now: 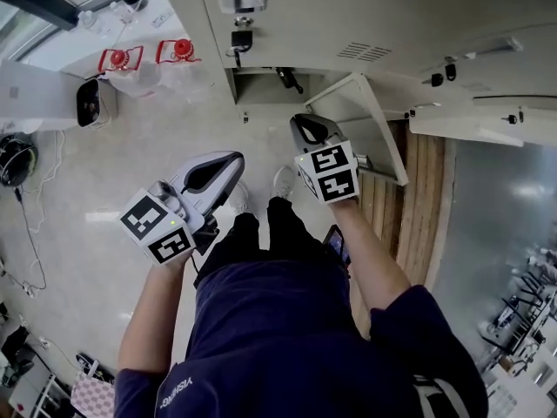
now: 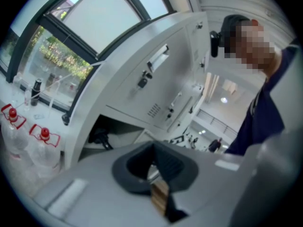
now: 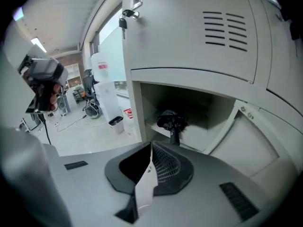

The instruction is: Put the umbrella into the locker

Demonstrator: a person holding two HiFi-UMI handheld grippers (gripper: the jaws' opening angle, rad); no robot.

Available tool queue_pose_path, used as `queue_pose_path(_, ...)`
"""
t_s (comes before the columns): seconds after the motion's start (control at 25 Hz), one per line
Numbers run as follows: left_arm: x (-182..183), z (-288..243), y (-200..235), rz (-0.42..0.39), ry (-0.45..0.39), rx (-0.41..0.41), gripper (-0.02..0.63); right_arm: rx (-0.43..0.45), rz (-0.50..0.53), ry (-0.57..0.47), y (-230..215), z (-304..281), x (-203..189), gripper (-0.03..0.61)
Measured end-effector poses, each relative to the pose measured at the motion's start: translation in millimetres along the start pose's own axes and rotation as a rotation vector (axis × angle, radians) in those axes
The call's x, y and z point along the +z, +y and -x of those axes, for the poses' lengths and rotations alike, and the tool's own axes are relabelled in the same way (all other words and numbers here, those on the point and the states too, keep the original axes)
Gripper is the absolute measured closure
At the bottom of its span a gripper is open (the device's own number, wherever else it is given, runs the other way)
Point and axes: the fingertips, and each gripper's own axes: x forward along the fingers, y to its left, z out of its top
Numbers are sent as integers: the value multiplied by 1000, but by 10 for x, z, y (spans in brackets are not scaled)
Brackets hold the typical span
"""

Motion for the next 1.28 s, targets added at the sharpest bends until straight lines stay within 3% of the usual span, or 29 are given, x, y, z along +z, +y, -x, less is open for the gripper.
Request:
queue_pose_path(0.28, 133, 36, -155, -24, -9, -11, 614, 63, 78, 0, 277, 475, -4, 569)
queue_pose_path(0.8, 164, -45, -369, -55, 33, -49, 614, 85, -24, -99, 271, 920, 242, 571)
queue_pose_path(1.28, 187, -191, -464, -71, 45, -78, 614, 108, -26, -102, 300, 985, 269, 571)
